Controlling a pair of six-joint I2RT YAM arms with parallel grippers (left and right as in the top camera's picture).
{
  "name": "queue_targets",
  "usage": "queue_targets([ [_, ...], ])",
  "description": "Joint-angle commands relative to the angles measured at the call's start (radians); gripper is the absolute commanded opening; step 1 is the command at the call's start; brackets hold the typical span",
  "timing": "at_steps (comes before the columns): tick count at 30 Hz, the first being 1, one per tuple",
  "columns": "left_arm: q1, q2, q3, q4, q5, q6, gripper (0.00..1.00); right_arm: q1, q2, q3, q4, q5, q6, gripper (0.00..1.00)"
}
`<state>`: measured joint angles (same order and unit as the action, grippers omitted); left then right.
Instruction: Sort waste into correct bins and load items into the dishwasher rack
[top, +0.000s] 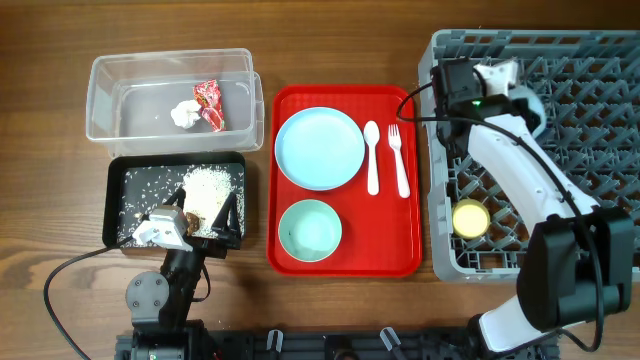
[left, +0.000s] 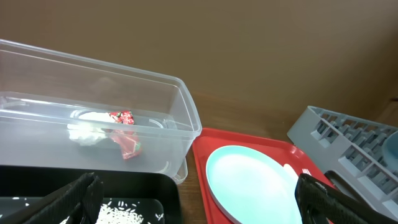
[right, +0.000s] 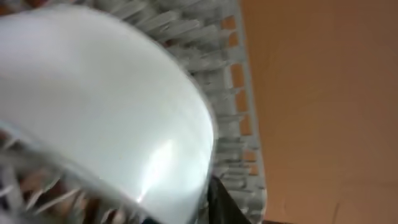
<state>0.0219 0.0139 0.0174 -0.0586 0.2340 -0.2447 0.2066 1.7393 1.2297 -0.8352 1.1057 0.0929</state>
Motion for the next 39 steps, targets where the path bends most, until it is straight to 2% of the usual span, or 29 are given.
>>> queue_targets([
  [1,0.008,-0.011,-0.011,0.006,0.001,0.002,1.0,0.01,0.019,0.006,-0.053,-0.138,0.15,0.25],
  [2,0.008,-0.011,-0.011,0.006,0.001,0.002,1.0,0.01,0.016,0.006,-0.058,-0.171,0.16,0.33],
  [3,0.008,-0.011,-0.011,0.006,0.001,0.002,1.0,0.01,0.01,0.006,-0.062,-0.204,0.171,0.46],
  [7,0.008,-0.011,-0.011,0.006,0.001,0.002,1.0,0.01,-0.037,0.01,-0.064,-0.343,0.175,0.54],
  [16,0.008,-0.011,-0.011,0.006,0.001,0.002,1.0,0.049,-0.25,0.097,-0.126,-0.559,0.179,0.55],
  [20,0.008,-0.011,-0.011,0.006,0.001,0.002,1.0,0.18,-0.386,0.128,-0.145,-0.652,0.172,0.55],
  [24,0.008,-0.011,-0.011,0.006,0.001,0.002,1.0,0.323,-0.429,0.128,-0.158,-0.794,0.181,0.54],
  [31,0.008,-0.011,-0.011,0.006,0.001,0.002,1.0,0.508,-0.318,0.085,-0.124,-1.13,0.314,0.53],
  [36,0.008,-0.011,-0.011,0.006,0.001,0.002,1.0,0.553,-0.092,0.085,-0.12,-1.226,0.436,0.53],
  [39,0.008,-0.011,-0.011,0.006,0.001,0.002,1.0,0.554,0.035,0.085,-0.12,-1.304,0.434,0.47],
])
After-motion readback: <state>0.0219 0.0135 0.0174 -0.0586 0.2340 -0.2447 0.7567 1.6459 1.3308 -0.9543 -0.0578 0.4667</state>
